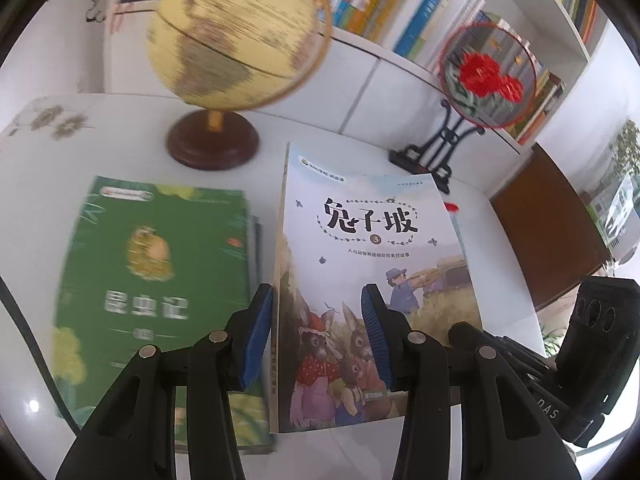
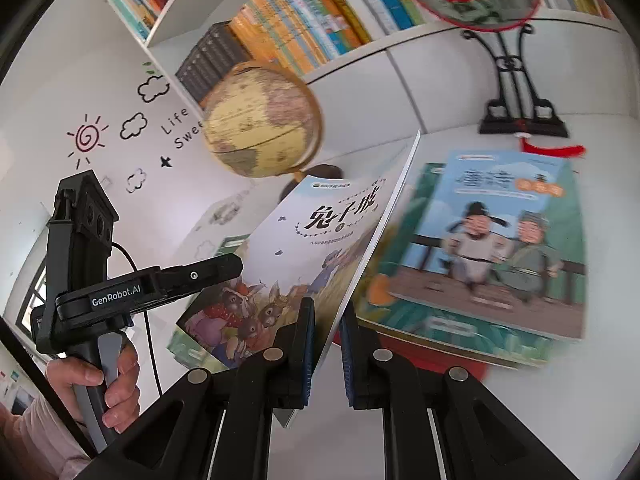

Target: Organize books

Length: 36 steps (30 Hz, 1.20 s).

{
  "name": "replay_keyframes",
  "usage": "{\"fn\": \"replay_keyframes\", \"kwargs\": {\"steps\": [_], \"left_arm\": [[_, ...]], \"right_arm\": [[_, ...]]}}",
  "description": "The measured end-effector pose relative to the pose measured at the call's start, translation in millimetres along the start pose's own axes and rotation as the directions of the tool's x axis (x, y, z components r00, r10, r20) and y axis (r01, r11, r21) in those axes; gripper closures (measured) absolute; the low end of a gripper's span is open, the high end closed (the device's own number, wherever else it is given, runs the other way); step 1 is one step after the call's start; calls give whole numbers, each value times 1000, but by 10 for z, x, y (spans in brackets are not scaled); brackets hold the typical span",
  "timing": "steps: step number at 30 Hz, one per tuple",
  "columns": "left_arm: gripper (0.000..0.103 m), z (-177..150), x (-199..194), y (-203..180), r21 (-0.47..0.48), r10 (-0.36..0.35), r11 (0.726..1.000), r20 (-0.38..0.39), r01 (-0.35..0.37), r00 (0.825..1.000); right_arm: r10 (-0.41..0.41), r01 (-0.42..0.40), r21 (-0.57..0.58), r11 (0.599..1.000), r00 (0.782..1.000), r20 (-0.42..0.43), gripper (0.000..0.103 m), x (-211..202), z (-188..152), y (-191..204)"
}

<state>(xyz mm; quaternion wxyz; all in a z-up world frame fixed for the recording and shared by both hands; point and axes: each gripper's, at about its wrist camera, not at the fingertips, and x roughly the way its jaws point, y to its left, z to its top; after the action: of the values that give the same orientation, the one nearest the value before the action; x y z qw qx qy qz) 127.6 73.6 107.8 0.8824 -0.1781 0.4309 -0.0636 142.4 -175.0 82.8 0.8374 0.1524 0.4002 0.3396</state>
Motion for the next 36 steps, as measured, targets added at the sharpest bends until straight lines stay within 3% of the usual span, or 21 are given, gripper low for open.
{"fn": "replay_keyframes", "kwargs": {"steps": [12, 19, 36], "left_arm": [[62, 106, -429, 744, -54, 83, 995, 55, -80, 995], [62, 82, -515, 1045, -67, 135, 989, 46, -132, 990], [62, -73, -429, 1303, -75, 135, 988, -8, -135, 991]], "right_arm": [[84, -85, -65, 994, 996, -30, 91, 591, 95, 692], [106, -112, -94, 989, 992, -64, 91, 891, 100, 1009], [93, -100, -58, 993, 989, -114, 90, 1209, -40, 1097]]}}
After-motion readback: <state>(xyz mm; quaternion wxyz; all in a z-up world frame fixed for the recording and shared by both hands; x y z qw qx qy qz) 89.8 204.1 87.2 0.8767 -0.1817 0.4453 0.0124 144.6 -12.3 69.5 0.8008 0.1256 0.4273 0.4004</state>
